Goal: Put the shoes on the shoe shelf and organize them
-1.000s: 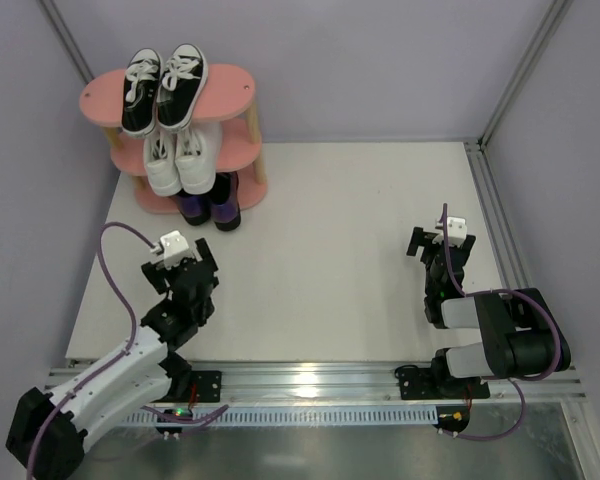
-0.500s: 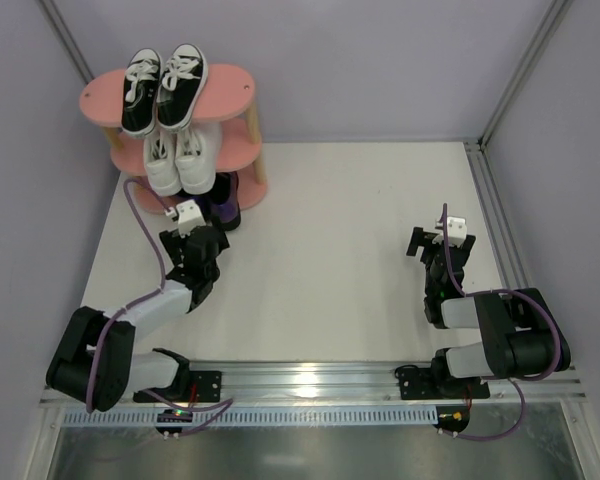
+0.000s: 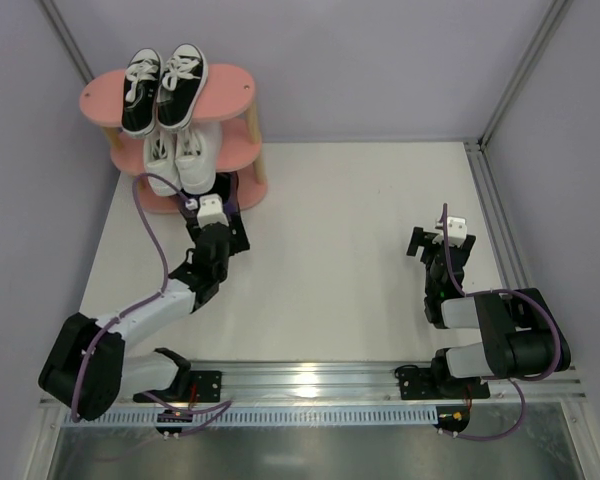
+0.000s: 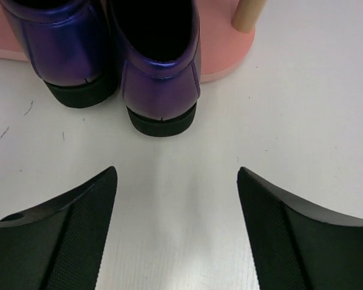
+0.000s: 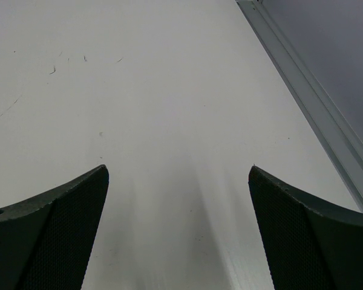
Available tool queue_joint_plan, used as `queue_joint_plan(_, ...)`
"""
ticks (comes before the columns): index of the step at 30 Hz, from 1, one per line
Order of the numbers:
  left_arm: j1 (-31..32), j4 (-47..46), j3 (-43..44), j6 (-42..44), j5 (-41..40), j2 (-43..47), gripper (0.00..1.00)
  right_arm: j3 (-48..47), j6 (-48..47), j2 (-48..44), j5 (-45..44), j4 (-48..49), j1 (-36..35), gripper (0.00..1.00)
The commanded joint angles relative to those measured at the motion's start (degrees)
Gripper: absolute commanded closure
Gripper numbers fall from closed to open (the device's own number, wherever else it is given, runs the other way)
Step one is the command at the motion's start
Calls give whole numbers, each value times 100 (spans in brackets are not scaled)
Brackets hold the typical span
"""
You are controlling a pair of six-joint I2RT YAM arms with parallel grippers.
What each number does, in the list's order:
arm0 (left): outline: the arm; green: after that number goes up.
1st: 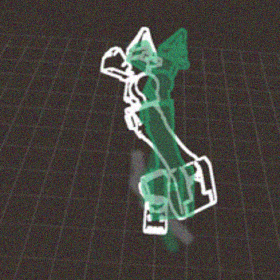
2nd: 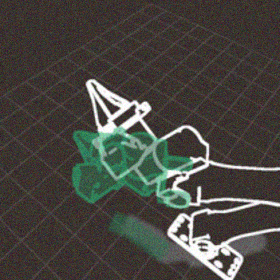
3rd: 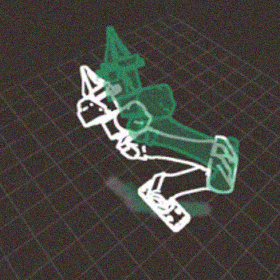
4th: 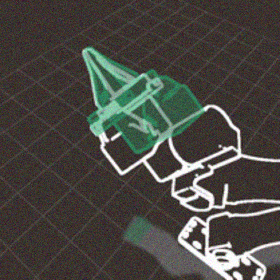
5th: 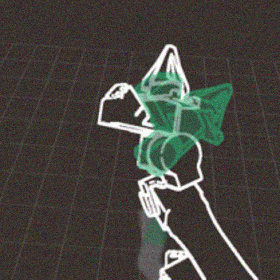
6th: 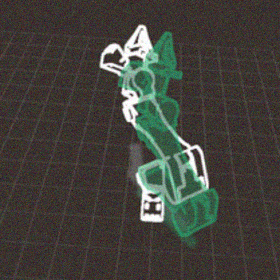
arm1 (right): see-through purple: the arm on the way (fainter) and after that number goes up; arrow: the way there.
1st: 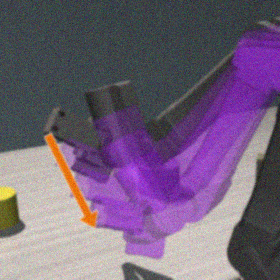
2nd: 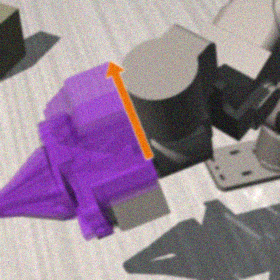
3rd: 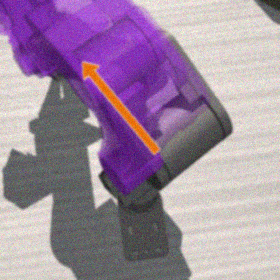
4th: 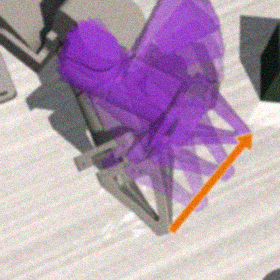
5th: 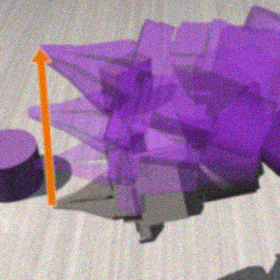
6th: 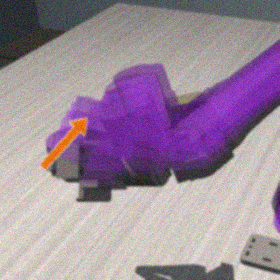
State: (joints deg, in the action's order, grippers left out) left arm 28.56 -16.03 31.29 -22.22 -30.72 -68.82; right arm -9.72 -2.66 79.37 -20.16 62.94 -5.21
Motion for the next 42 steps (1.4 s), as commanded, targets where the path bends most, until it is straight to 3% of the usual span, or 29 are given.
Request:
queue_joint_plan(1,106,477,492,-318,-364,-184,19,-74,116,-71,48,430,20,3)
queue_joint_plan(8,115,136,694,103,-883,-641,3,-74,116,-71,56,430,12,3)
queue_joint_plan(13,115,276,941,130,-909,-976,3,-74,116,-71,56,430,12,3)
queue_joint_plan(17,37,92,704,217,-1269,-835,3,-74,116,-80,47,430,20,3)
queue_joint_plan(24,-456,-146,378,262,-989,-598,2,-74,116,-80,48,439,20,3)
queue_joint_plan(31,-482,-57,141,411,-1445,-176,1,-83,116,-80,56,430,20,3)
queue_joint_plan(37,-965,372,571,156,-1560,-509,2,-74,116,-71,48,439,20,3)
queue_joint_plan(42,-1247,163,729,165,-1323,-729,2,-74,116,-71,56,430,20,3)
